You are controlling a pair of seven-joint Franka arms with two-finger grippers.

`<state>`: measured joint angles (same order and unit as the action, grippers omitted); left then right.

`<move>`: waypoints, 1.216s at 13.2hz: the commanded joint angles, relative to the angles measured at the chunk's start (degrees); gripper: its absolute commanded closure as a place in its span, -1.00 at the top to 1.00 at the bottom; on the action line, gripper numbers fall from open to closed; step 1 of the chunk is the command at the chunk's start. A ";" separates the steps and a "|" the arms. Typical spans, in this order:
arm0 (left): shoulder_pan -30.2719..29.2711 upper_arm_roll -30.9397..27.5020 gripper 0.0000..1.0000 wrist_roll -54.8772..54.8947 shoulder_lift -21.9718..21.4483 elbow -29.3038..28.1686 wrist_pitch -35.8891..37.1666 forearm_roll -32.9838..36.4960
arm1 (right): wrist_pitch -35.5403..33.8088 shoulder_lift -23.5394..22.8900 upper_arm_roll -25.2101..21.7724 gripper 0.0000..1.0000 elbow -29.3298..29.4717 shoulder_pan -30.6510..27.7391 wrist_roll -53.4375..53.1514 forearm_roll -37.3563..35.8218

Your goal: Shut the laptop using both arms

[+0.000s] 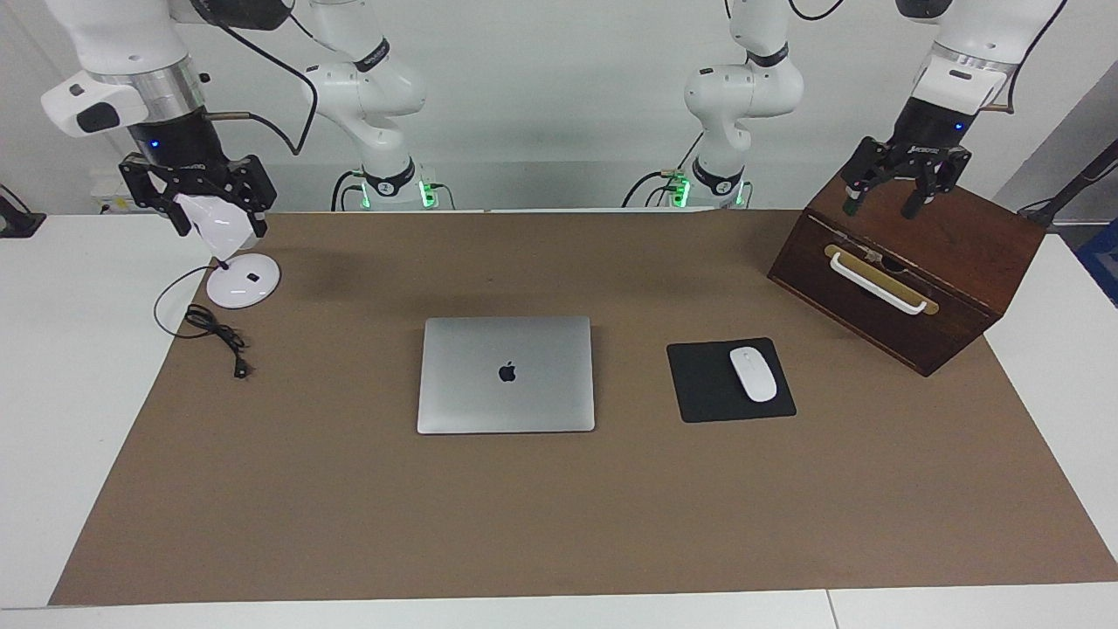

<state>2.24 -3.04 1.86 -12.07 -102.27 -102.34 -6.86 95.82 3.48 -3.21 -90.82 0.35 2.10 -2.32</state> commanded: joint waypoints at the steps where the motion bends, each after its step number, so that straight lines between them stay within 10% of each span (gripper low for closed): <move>1: -0.75 0.49 1.00 -1.07 5.29 6.65 3.28 1.85 | -0.11 -0.14 0.66 1.00 0.38 -0.26 1.16 -0.58; 16: -0.57 0.66 1.00 -1.25 7.23 5.94 6.97 5.10 | -10.22 0.65 2.07 1.00 0.21 -0.26 -2.71 2.67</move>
<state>1.95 -2.82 1.48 -5.34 -97.72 -96.84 -3.19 86.79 3.50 -1.41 -90.70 0.40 0.13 -0.89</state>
